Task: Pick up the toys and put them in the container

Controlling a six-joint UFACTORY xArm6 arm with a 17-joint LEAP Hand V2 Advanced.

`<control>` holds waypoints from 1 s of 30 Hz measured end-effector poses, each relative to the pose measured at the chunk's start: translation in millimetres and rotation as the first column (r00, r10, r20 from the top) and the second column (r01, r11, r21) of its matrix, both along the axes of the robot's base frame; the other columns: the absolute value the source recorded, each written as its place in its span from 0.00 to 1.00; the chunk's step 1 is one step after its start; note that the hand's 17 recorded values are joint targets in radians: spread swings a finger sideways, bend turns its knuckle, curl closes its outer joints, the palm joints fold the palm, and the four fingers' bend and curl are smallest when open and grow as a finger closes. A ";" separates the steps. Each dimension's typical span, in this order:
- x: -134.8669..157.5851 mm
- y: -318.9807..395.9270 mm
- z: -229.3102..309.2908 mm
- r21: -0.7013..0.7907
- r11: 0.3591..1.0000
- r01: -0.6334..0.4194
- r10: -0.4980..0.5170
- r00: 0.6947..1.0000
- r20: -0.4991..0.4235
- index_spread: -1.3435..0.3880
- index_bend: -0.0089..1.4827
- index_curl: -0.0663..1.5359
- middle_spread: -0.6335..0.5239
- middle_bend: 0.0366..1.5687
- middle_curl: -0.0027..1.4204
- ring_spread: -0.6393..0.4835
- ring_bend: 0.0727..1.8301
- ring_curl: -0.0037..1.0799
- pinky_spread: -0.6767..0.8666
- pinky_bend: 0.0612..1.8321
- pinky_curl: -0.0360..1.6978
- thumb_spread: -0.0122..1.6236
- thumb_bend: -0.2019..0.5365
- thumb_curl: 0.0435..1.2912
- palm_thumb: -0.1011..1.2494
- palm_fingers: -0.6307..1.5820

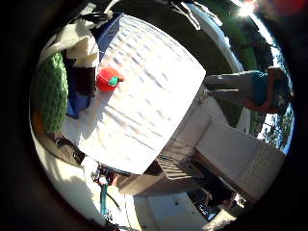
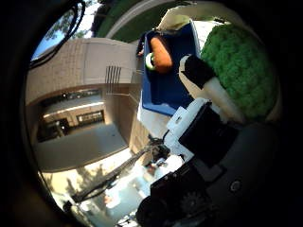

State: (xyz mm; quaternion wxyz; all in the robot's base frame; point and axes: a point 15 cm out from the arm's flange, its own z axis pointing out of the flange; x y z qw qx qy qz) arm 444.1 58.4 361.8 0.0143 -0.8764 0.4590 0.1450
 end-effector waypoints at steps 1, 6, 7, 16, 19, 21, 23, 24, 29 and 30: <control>-2.2 14.6 -8.2 0.001 1.000 -0.014 0.014 1.000 -0.011 0.31 0.52 0.37 0.35 0.75 0.69 0.48 0.75 0.76 0.56 0.80 0.47 0.75 0.18 0.37 0.71 0.68; -5.2 40.4 -35.5 -0.020 0.999 -0.037 0.036 0.997 -0.062 0.48 0.48 0.42 0.44 0.42 0.56 0.65 0.62 0.69 0.62 0.72 0.47 0.77 0.23 0.34 0.67 0.31; -5.1 44.8 -46.6 -0.026 0.999 -0.047 0.045 0.995 -0.088 0.51 0.46 0.41 0.47 0.37 0.52 0.68 0.57 0.64 0.64 0.68 0.45 0.77 0.24 0.34 0.67 0.25; -5.6 70.6 -74.8 -0.024 0.994 -0.103 0.098 0.984 -0.149 0.55 0.25 0.29 0.59 0.10 0.33 0.83 0.26 0.34 0.72 0.44 0.28 0.75 0.25 0.32 0.66 0.22; -2.7 71.5 -73.7 -0.018 0.995 -0.098 0.094 0.986 -0.138 0.55 0.21 0.27 0.61 0.07 0.29 0.84 0.22 0.31 0.73 0.40 0.26 0.74 0.25 0.32 0.68 0.25; 1.1 71.1 -70.3 -0.019 0.996 -0.091 0.088 0.988 -0.126 0.54 0.20 0.26 0.61 0.07 0.28 0.84 0.21 0.31 0.73 0.38 0.25 0.74 0.25 0.32 0.68 0.25; 7.7 68.1 -62.8 -0.017 0.996 -0.082 0.080 0.991 -0.105 0.55 0.19 0.26 0.61 0.07 0.27 0.84 0.20 0.30 0.74 0.37 0.24 0.73 0.25 0.32 0.68 0.26; 11.8 61.7 -60.4 -0.017 0.997 -0.071 0.069 0.993 -0.097 0.55 0.19 0.26 0.61 0.07 0.26 0.84 0.19 0.30 0.74 0.36 0.23 0.73 0.25 0.32 0.69 0.28; 24.0 29.5 -53.2 -0.043 0.998 -0.049 0.046 0.996 -0.073 0.58 0.18 0.26 0.61 0.09 0.24 0.84 0.18 0.29 0.73 0.32 0.21 0.73 0.24 0.32 0.69 0.29; 25.0 25.1 -52.9 -0.056 0.997 -0.052 0.049 0.996 -0.069 0.59 0.17 0.26 0.61 0.08 0.24 0.83 0.18 0.29 0.73 0.32 0.21 0.73 0.24 0.32 0.69 0.30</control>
